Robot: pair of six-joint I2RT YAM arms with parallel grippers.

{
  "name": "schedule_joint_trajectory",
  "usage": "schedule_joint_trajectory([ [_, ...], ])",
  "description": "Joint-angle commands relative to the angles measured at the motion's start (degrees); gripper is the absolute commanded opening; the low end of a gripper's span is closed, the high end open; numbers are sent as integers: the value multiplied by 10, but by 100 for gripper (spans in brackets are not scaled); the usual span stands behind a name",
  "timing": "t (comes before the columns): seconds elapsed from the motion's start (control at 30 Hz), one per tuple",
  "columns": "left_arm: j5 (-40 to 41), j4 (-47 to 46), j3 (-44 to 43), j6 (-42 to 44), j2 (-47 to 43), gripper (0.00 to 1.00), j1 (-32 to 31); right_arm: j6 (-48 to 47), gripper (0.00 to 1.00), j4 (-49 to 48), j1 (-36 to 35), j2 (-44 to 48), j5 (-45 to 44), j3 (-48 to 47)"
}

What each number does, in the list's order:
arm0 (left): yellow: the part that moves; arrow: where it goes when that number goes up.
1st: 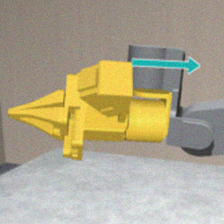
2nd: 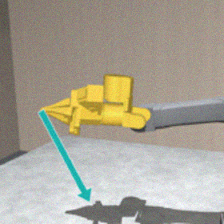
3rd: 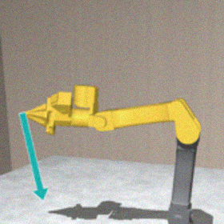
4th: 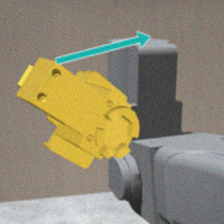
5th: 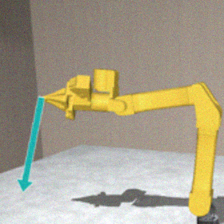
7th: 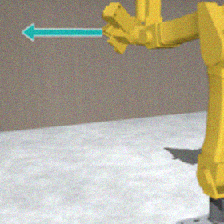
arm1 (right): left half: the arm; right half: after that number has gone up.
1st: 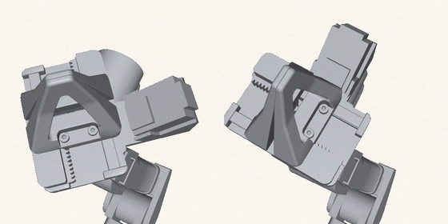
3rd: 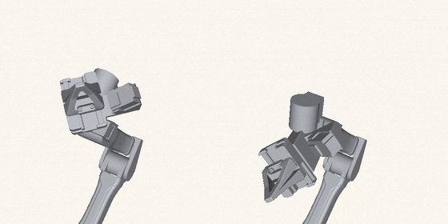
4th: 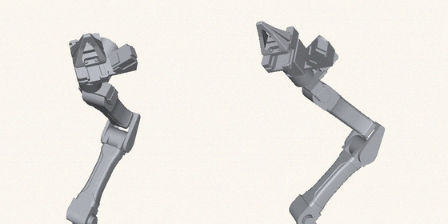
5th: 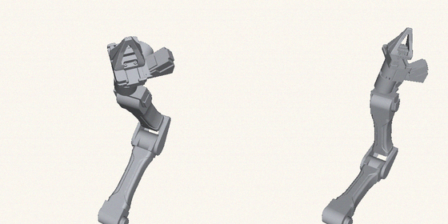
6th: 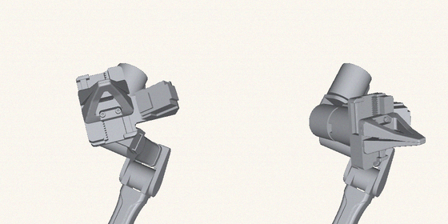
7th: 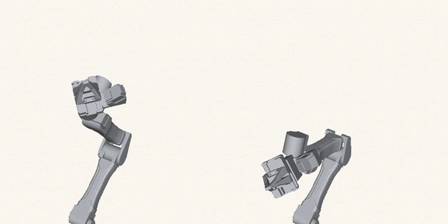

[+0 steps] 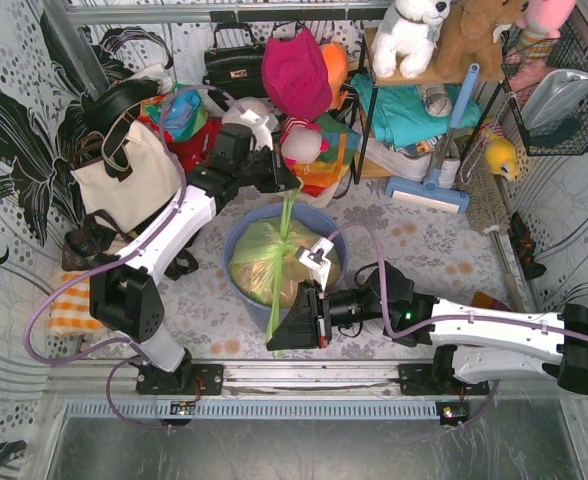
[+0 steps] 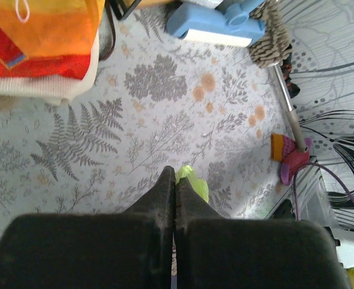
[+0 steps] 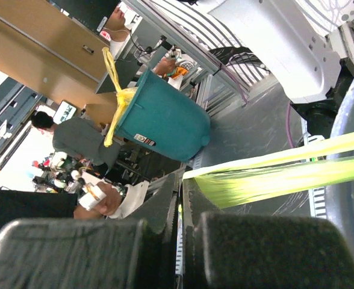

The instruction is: Tie the trash bag

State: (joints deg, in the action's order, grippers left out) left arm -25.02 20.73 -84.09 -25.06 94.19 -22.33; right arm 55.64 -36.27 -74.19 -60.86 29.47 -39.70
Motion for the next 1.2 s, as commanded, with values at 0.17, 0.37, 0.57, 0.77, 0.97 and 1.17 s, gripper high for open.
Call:
schedule_joint_trajectory([
  [0.17,105,-168,-30,14,-33,0,44,-84,0,116,-72,47,76,-141],
  [0.37,4,-190,-81,-48,-75,0,42,-264,0,322,-72,27,-193,-320],
  [0.57,-73,-275,-67,-141,-114,0,36,-400,0,347,-63,-12,-423,-431],
  [0.77,-133,-335,-65,-198,-138,0,3,-479,0,323,-58,-47,-507,-496],
  [0.97,-146,-331,-88,-205,-142,0,-35,-525,0,339,-56,-85,-522,-569],
  [1.17,-137,-272,-101,-164,-146,2,-38,-549,3,356,-54,-93,-559,-580],
])
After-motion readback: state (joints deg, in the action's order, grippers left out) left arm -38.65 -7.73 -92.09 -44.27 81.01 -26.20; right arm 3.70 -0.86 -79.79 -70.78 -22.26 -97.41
